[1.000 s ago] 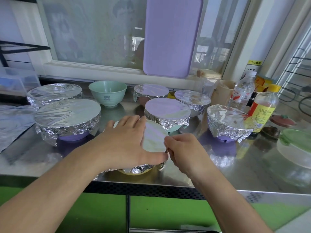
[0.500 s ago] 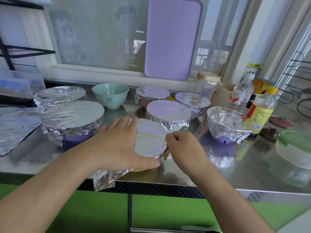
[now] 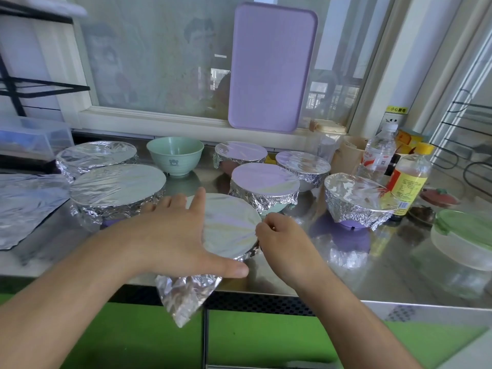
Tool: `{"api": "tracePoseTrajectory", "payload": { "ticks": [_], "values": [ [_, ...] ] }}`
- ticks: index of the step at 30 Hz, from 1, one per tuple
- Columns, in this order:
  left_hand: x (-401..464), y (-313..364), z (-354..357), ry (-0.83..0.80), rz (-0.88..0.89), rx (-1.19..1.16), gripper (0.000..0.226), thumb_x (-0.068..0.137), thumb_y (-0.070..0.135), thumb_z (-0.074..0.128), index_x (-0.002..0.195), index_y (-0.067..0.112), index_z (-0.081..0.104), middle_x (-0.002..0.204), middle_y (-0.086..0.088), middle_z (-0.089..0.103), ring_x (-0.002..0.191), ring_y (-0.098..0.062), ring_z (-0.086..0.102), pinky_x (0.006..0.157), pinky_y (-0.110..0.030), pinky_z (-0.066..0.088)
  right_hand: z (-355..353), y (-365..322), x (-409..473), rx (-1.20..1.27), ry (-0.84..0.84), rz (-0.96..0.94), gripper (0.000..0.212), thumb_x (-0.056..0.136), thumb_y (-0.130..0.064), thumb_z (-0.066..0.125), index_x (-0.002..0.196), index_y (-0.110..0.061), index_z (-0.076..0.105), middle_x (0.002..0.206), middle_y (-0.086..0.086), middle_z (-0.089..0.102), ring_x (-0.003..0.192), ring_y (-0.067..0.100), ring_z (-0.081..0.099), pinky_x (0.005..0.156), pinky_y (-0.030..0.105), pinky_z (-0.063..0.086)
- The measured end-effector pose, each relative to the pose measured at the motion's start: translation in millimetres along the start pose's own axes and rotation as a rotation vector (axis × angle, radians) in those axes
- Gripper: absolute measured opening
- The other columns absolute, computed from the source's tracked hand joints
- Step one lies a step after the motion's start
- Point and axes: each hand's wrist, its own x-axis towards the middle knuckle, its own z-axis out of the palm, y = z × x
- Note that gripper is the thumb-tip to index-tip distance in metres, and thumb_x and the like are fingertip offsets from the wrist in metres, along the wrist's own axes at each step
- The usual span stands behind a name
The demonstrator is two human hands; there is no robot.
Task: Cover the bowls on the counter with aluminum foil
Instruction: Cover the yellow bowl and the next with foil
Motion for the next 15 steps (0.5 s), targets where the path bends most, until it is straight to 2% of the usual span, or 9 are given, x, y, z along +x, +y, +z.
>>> {"api": "tracePoseTrajectory", "payload": {
  "ticks": [2,5,8,9,11,13,15],
  "values": [
    [-4.2,-6.4,-9.2,-0.026,-0.019,0.008,0.173,0.030,0.115,0.043,0.159,0.026,-0.028,0.175,-0.003,-0.004,0.161,-0.023,0.001,0.127,-0.046,0.020,1.5,-2.1,2.8,-0.010,-0.004,-0.018,0.024,0.100,-0.021,0.045,0.077,-0.014,0.048,0.070,-0.004,0.054,0.062,0.015,0.045,0.048,0.021,0.032],
    [-0.5,-12.6,-17.9,-0.071,0.046,-0.007,0.174,0.030,0.112,0.052,0.161,0.026,-0.025,0.175,0.004,-0.007,0.161,-0.020,0.005,0.128,-0.043,0.023,3.9,-5.7,14.4,-0.029,-0.018,-0.037,0.021,0.101,-0.022,0.043,0.089,-0.010,0.055,0.081,0.004,0.064,0.071,0.019,0.050,0.060,0.033,0.039],
    [6.4,-14.1,-19.7,-0.093,0.143,-0.068,0.159,0.040,0.103,0.066,0.163,0.026,0.002,0.166,0.012,0.020,0.145,-0.012,0.033,0.119,-0.038,0.037,5.7,-11.1,30.2,-0.035,-0.062,-0.044,0.022,0.100,-0.019,0.043,0.095,-0.004,0.058,0.090,0.012,0.071,0.069,0.021,0.054,0.058,0.032,0.043],
    [8.1,-13.6,-18.9,-0.085,0.161,-0.082,0.155,0.043,0.101,0.069,0.163,0.025,0.005,0.165,0.012,0.021,0.144,-0.010,0.033,0.119,-0.037,0.037,6.2,-12.8,34.5,-0.028,-0.080,-0.044,0.022,0.099,-0.018,0.043,0.096,-0.002,0.058,0.091,0.015,0.072,0.066,0.021,0.054,0.054,0.029,0.043],
    [9.9,-12.0,-15.8,-0.063,0.174,-0.090,0.157,0.048,0.098,0.069,0.165,0.024,-0.006,0.172,0.013,0.007,0.155,-0.010,0.018,0.126,-0.037,0.026,6.9,-14.9,39.7,-0.025,-0.094,-0.055,0.022,0.098,-0.016,0.042,0.095,0.001,0.057,0.091,0.019,0.072,0.064,0.022,0.053,0.050,0.028,0.042],
    [11.6,-10.7,-11.2,-0.023,0.176,-0.087,0.158,0.051,0.098,0.067,0.165,0.024,-0.014,0.173,0.013,-0.002,0.158,-0.008,0.005,0.128,-0.035,0.018,7.9,-13.3,39.8,-0.086,-0.062,-0.104,0.022,0.096,-0.017,0.042,0.089,-0.002,0.057,0.087,0.015,0.072,0.069,0.028,0.057,0.059,0.036,0.051],
    [13.5,-11.7,-6.1,0.014,0.182,-0.071,0.157,0.052,0.100,0.063,0.164,0.023,-0.016,0.173,0.013,-0.003,0.158,-0.008,0.002,0.129,-0.037,0.016,7.3,-10.6,35.0,-0.169,-0.026,-0.153,0.024,0.095,-0.020,0.043,0.081,-0.006,0.056,0.081,0.008,0.070,0.079,0.032,0.062,0.072,0.044,0.054]
  ]
}}
